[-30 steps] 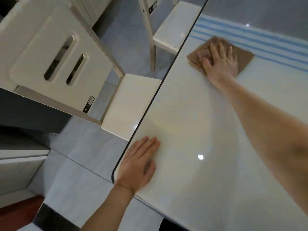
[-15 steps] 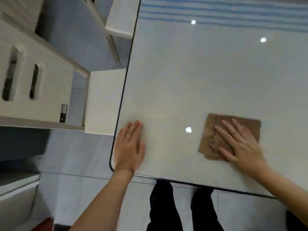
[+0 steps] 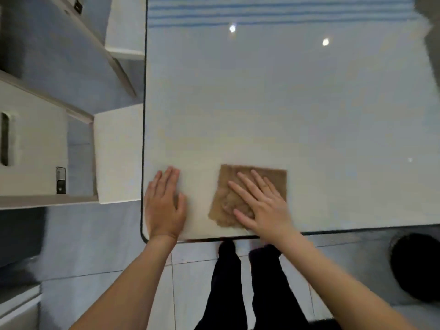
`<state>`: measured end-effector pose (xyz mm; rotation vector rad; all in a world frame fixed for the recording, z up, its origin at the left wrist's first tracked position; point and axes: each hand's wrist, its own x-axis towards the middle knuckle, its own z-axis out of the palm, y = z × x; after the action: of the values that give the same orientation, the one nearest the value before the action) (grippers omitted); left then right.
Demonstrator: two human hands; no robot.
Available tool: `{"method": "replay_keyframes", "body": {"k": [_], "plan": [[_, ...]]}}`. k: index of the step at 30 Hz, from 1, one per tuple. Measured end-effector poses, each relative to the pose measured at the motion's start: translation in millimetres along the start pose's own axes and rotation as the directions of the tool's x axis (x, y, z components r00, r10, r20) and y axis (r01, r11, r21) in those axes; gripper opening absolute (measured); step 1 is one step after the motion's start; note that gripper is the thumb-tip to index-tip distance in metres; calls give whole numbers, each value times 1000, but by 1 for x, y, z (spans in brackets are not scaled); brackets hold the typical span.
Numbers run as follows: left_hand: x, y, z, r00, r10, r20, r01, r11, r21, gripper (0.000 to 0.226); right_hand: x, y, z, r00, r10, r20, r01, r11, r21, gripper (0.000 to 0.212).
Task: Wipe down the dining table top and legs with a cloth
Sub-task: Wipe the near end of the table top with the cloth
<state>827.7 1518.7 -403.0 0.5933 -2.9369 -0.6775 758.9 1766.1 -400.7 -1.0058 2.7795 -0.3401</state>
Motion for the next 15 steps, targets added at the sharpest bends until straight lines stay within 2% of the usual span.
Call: {"method": "replay_keyframes", "body": {"k": [3,6,8,9,10,12,15], "plan": [[0,1,0,1000,8,-24,-8,1000,-2,57,1,84,-24,943,328,-55,-329,944,-2,63],[-1,-1,0,999,28,-44,-27,999,19,56,32,136,-42,771,629,-101,-629,776,37,70],[-2,-1,-1,999,24,-45,-23,999,22,57,62,125,-44,695,712,-98,-710,701,68,74],[-3,0,-1,999,21,-42,-20,1000,24,56,72,107,-42,711,697,-94,-692,717,82,74],[-4,0,-1,999,13,-39,-12,1000,27,56,77,85,-35,763,639,-96,-634,769,83,71],[-4,0,-1,999,-1,-34,2,999,32,57,69,30,-16,886,455,-90,-451,891,59,65],[-3,-1,0,1000,9,-6,-9,999,40,57,30,-33,5,977,207,-48,-203,976,80,63]]}}
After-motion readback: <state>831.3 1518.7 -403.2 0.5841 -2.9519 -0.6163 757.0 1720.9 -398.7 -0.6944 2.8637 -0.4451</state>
